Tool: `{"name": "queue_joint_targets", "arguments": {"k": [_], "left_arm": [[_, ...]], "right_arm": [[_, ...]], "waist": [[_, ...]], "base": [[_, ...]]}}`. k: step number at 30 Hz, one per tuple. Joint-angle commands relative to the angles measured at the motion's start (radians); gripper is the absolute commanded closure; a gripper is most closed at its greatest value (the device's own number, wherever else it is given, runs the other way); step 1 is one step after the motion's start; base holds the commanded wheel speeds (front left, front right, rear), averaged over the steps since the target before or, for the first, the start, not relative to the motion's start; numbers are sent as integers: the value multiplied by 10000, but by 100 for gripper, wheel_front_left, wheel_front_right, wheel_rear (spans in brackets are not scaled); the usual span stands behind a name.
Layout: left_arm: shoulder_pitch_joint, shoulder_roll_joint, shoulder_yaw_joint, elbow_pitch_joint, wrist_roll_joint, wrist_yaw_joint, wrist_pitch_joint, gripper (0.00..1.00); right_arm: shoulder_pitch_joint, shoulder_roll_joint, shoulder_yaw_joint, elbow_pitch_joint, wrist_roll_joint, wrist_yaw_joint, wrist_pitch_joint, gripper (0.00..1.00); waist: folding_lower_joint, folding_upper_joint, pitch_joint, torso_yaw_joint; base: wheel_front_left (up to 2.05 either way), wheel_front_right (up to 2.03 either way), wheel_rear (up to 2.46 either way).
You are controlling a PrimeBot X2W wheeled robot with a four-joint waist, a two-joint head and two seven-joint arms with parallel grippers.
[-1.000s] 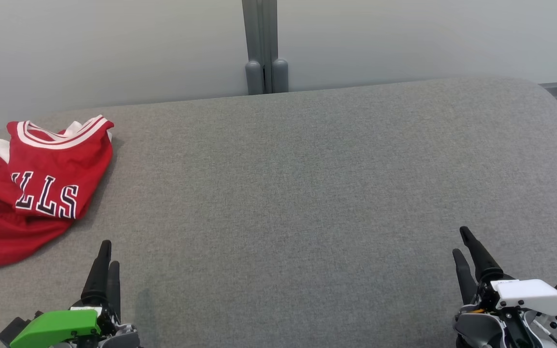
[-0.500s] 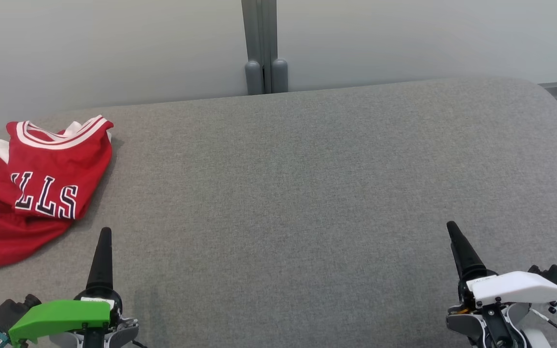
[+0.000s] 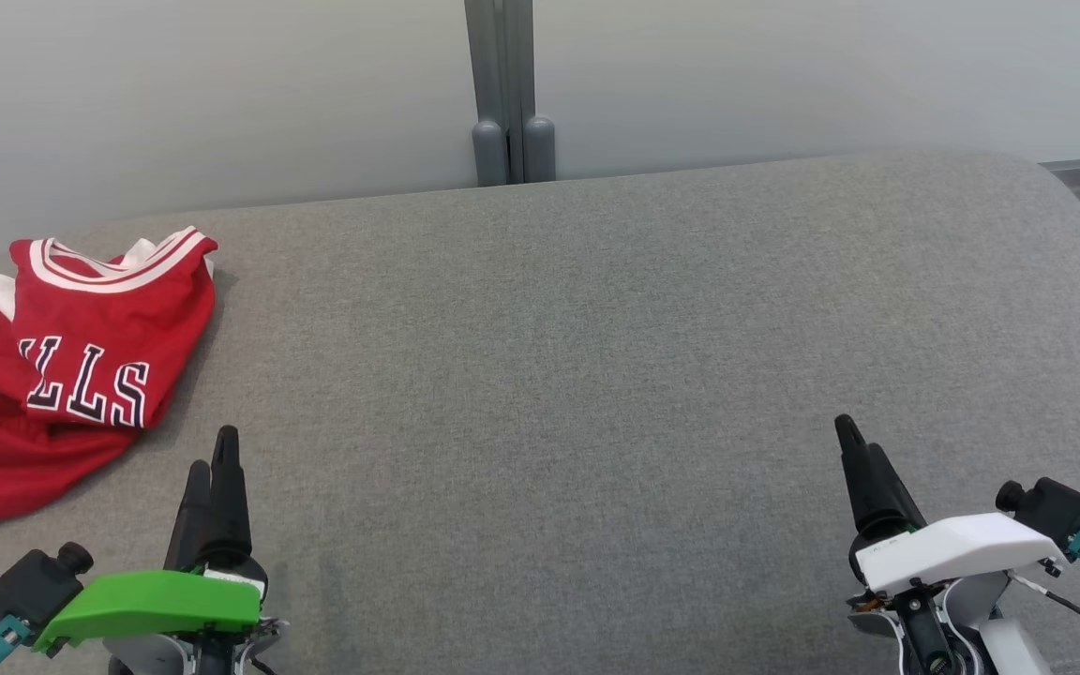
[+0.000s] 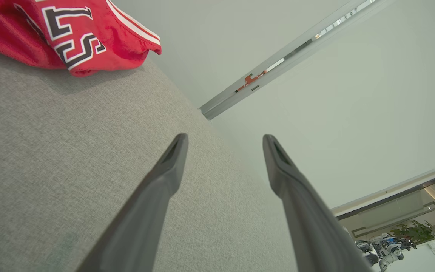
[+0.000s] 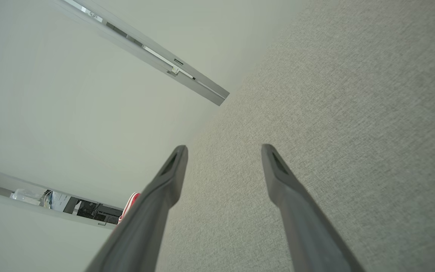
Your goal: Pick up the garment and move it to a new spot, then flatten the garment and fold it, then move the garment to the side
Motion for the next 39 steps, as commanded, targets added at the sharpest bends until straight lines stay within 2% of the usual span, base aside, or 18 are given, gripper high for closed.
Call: {"name": "queue_joint_targets", "arguments": {"k": [1,20,26,39], "left_arm": [[-5,67,-73,-213,495,85,-108,0],[206,92,-621,-599,3490,517,-755,0],[300,96,-732,-660,4215,655,-921,0],[519,111,-977,-805,5631,582,-1271,0]], "right_arm": [[-232,-48,139,-215,-465,2,-114,0],[-111,-72,677,-334,-3301,3,-761,0],[-42,-77,701,-357,-3791,4,-931,0],[28,-89,1007,-261,-4960,4,-1272,0]], "waist": [[0,0,0,-2],[0,0,10,4],[0,0,-36,-13],[0,0,-128,-75]], "base": [[0,0,0],[0,0,0],[0,0,0],[0,0,0]]}}
